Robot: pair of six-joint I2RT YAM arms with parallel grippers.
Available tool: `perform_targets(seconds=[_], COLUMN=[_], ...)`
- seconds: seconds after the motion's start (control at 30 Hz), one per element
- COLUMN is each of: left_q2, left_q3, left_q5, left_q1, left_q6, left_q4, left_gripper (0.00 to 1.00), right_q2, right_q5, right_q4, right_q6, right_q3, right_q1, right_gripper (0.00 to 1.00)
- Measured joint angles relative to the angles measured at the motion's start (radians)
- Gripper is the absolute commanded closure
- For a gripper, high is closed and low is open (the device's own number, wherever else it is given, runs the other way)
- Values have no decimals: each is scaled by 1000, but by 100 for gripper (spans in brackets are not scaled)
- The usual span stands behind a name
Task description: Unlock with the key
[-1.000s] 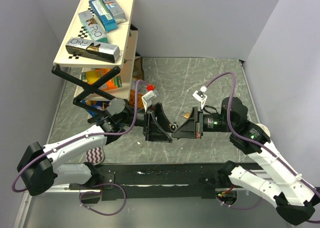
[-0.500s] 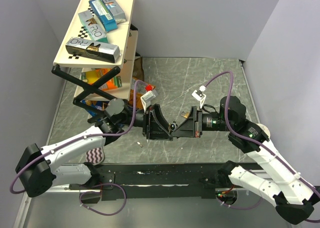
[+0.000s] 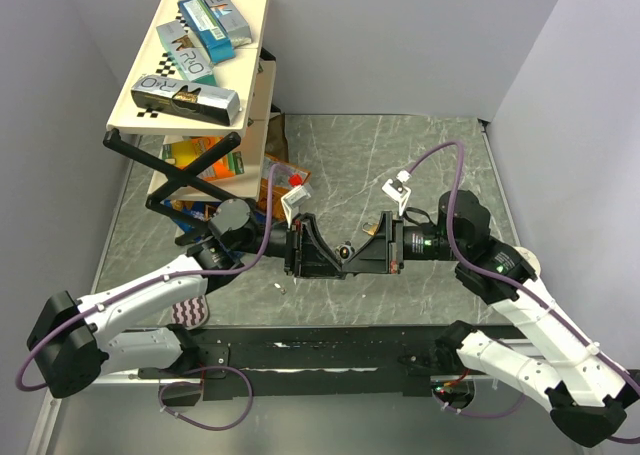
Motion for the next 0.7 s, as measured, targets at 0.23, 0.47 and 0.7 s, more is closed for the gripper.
perform_targets(seconds=[0.23, 0.47, 0.7], left_q2=[-2, -22, -43], left_q3=[0, 61, 120], left_q5=[-13, -32, -11], left_q1=[0, 1, 1], left_q6=[31, 200, 372], left_q4=[-53, -326, -644], left_gripper=[99, 99, 99], right_q2=[4, 4, 2], right_q5=[-10, 27, 145], right_q4=[-1, -98, -270], right_q6=[-9, -97, -242], right_q3=[0, -12, -12], right_q1=[-11, -24, -26], right_gripper=[100, 82, 25])
